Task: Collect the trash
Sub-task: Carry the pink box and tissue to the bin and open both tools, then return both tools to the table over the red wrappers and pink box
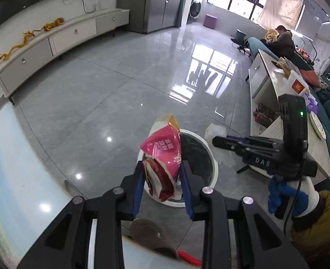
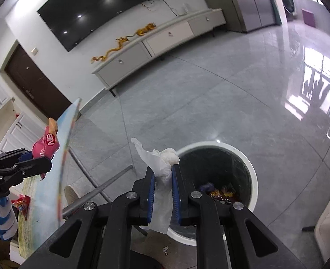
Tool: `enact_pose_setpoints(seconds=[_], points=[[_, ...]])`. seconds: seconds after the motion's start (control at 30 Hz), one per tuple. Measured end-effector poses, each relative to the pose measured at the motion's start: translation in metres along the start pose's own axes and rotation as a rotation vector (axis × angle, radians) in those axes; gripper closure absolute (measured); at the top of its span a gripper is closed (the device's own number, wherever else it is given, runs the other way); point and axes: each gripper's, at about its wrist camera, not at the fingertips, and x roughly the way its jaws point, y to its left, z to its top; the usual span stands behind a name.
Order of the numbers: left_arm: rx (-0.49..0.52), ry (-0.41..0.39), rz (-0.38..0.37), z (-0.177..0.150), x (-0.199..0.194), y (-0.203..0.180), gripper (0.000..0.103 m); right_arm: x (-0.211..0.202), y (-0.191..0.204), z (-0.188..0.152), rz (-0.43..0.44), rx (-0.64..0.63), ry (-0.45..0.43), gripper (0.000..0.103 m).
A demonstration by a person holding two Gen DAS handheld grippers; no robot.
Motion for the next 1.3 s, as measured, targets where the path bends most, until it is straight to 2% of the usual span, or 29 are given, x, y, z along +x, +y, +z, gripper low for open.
enact_pose_setpoints(seconds=[0.3,0.33,0.37,0.43,0.53,0.7,0.93,1.2,1.3], points=[[-0.023,0.112,-0.032,0.019,0.076,-0.014,0.071,0.031,-0.042,-0.007,-0.008,0.071,0.068,0.086],[-0.027,0.119,-0.034,0.019,0.079,-0.015,0.070,0.033,-0.042,-0.008,-0.012,0.076,0.073,0.083],[-0.035,0.128,-0.038,0.018,0.083,-0.014,0.065,0.034,-0.042,-0.008,-0.016,0.080,0.079,0.075],[-0.047,0.134,-0.046,0.017,0.087,-0.011,0.053,0.036,-0.044,-0.010,-0.030,0.086,0.085,0.068],[-0.061,0.129,-0.058,0.016,0.086,-0.011,0.053,0.031,-0.043,-0.011,-0.043,0.093,0.081,0.065],[-0.062,0.062,-0.024,0.015,0.059,-0.014,0.053,0.009,-0.038,-0.011,-0.058,0.083,0.051,0.065],[-0.087,-0.092,0.099,-0.005,-0.015,-0.003,0.053,-0.027,-0.014,-0.015,-0.057,0.060,-0.009,0.065],[-0.169,-0.257,0.252,-0.072,-0.118,0.036,0.053,-0.067,0.048,-0.022,-0.036,-0.021,-0.078,0.065],[-0.214,-0.295,0.313,-0.104,-0.145,0.056,0.053,-0.082,0.072,-0.026,-0.037,-0.067,-0.103,0.057]])
